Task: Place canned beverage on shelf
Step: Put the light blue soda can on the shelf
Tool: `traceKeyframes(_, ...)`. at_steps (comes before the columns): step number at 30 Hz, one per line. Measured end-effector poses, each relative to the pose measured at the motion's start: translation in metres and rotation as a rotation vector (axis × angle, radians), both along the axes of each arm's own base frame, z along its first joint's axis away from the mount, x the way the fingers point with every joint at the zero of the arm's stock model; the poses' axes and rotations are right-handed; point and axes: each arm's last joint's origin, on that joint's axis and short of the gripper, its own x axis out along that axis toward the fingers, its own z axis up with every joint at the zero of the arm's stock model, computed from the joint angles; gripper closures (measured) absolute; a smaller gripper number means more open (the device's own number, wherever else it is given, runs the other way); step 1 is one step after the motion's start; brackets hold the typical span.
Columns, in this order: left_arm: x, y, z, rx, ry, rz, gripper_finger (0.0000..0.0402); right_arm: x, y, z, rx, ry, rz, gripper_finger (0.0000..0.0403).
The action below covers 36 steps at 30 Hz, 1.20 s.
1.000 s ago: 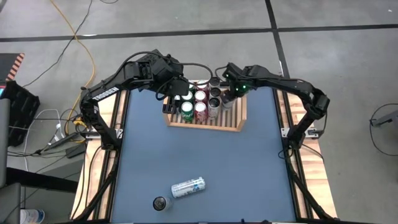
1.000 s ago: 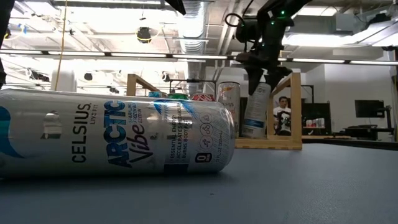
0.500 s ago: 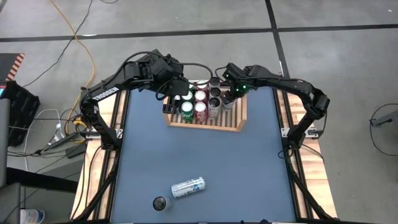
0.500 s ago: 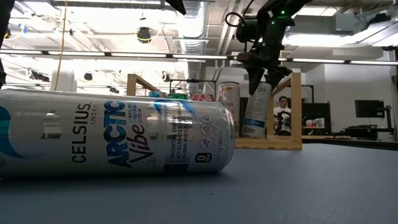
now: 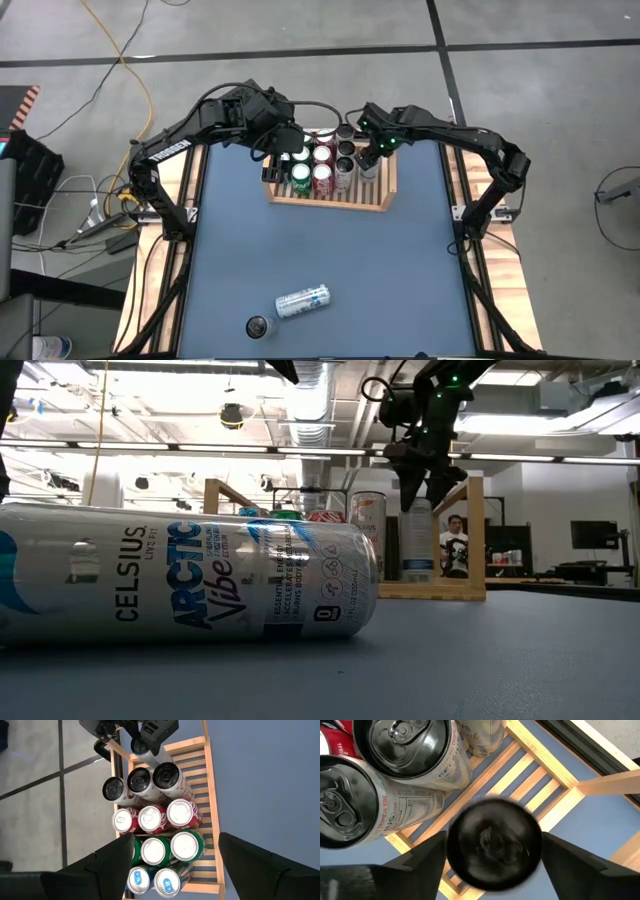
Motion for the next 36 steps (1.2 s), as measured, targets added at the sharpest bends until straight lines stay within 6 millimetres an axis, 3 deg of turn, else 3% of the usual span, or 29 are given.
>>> traceKeyframes(6,0.000,0.000,0.000,-0.001,0.000,0.001,0.0123,0.002,-0.001,0.001,-0.017,-0.015,0.019,0.0068)
traceKeyframes(10,0.000,0.000,0.000,-0.002,0.001,0.002,0.0123,0.000,-0.003,0.012,-0.070,0.021,0.185,0.0071)
traceKeyframes(14,0.000,0.000,0.000,-0.002,0.002,0.002,0.0123,0.000,-0.003,0.038,-0.163,0.057,0.436,0.0073)
traceKeyframes(21,0.000,0.000,0.000,-0.005,0.000,0.005,0.0123,0.002,0.013,0.077,-0.281,0.051,1.079,0.0073)
traceKeyframes(28,0.000,0.000,0.000,-0.022,-0.005,0.023,0.0123,-0.003,0.021,0.067,-0.292,0.191,1.424,0.0074)
traceKeyframes(36,-0.002,0.000,-0.002,-0.039,0.010,0.037,0.0123,-0.005,0.012,0.048,-0.292,0.242,1.492,0.0074)
